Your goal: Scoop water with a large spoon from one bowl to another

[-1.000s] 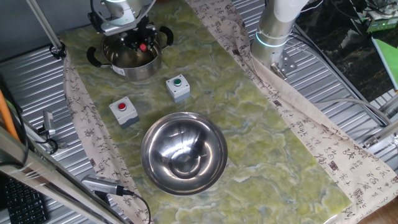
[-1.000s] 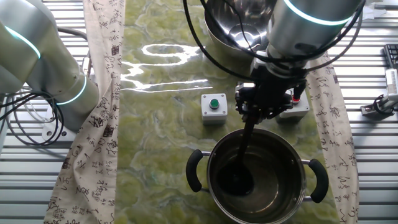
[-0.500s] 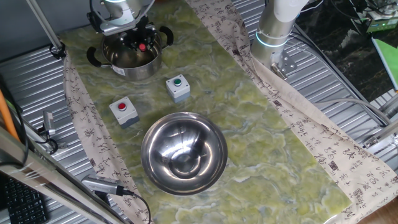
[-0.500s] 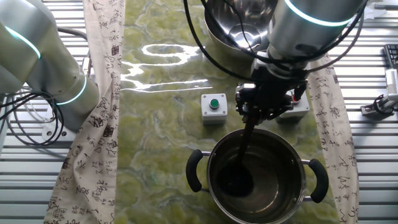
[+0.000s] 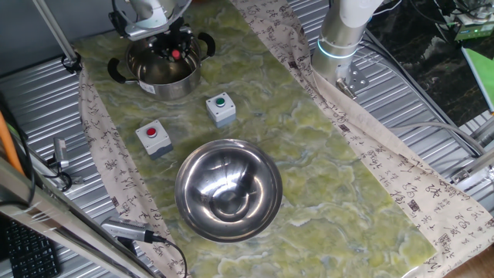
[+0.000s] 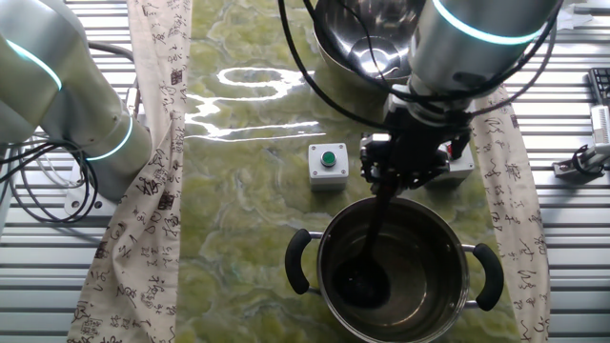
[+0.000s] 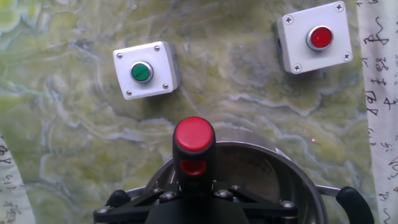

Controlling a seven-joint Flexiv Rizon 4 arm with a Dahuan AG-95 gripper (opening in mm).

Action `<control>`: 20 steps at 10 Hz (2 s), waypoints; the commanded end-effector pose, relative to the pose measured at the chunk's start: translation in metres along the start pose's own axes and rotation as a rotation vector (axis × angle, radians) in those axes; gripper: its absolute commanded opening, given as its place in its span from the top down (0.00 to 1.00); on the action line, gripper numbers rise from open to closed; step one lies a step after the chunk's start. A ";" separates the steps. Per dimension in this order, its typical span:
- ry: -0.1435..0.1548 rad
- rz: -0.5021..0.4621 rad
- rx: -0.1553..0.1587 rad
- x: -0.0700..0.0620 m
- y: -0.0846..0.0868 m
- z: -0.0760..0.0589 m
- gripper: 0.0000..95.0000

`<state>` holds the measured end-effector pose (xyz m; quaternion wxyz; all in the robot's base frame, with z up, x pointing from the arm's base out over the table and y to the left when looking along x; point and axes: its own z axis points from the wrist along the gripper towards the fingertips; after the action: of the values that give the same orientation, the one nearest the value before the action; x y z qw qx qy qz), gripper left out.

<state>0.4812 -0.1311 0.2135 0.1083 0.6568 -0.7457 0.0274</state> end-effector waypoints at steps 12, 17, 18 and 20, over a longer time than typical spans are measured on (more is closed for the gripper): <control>-0.073 0.003 0.099 0.001 -0.002 0.001 1.00; -0.066 -0.014 0.135 0.001 -0.002 0.001 1.00; -0.069 -0.012 0.139 0.001 -0.002 0.001 1.00; -0.071 -0.012 0.128 0.001 -0.002 0.001 1.00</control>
<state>0.4818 -0.1338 0.2116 0.0385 0.6669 -0.7423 0.0517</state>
